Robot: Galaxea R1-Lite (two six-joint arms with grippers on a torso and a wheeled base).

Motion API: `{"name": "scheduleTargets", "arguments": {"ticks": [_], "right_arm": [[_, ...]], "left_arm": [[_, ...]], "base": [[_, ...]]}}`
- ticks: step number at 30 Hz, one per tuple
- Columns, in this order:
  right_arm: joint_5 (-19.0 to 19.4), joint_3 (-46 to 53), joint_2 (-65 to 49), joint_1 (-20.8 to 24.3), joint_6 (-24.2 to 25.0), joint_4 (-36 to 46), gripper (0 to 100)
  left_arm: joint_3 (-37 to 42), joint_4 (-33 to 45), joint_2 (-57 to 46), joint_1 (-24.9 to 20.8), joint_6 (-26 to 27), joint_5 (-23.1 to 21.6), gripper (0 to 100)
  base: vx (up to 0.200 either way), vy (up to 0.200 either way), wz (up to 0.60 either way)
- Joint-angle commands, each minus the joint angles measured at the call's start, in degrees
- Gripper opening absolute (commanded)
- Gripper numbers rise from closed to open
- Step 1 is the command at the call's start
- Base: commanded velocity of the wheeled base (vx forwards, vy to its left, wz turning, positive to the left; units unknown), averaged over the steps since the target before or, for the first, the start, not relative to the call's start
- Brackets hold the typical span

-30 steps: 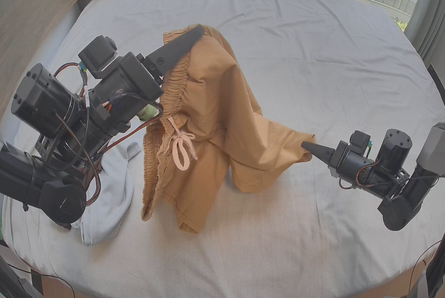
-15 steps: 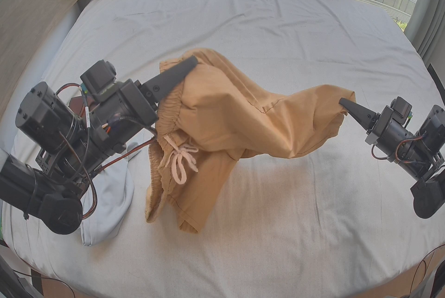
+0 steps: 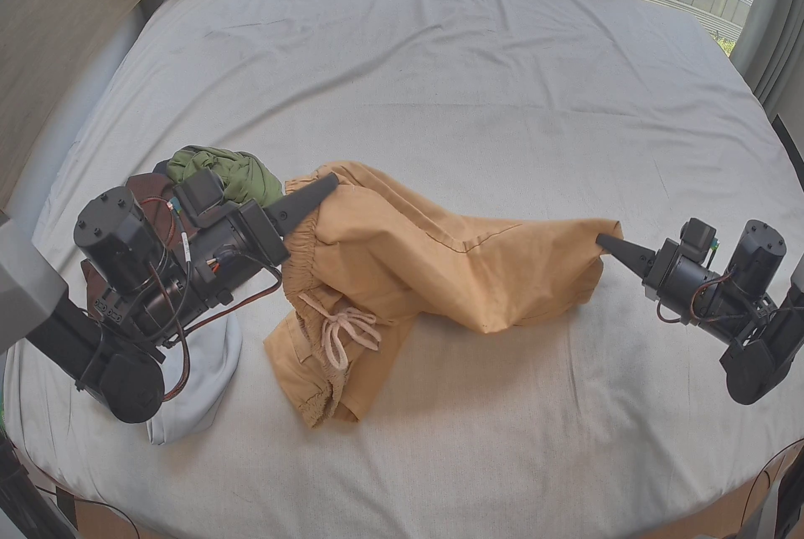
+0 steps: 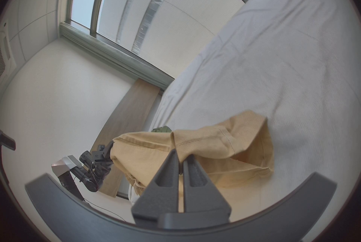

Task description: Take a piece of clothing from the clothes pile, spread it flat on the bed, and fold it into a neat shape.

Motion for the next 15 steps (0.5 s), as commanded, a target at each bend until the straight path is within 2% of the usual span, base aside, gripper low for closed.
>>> {"name": "scheduleTargets", "arguments": {"ticks": [1,7,15], "right_arm": [[1.7,1.4,5.1,-1.1,-0.3,0.0,0],[4.8,3.5,7.1,-2.3,-1.2,0.0,0],[6.1,5.8,12.0,-2.8,-8.5,0.0,0]], "left_arm": [[-0.1,-0.1,3.6,0.5,0.4,0.0,0],[-0.5,-0.1,3.8,1.5,0.7,0.0,0],[-2.2,-0.1,4.3,3.0,0.7,0.0,0]], "base": [[0.0,0.0,0.0],[0.0,0.0,0.0],[0.0,0.0,0.0]]}}
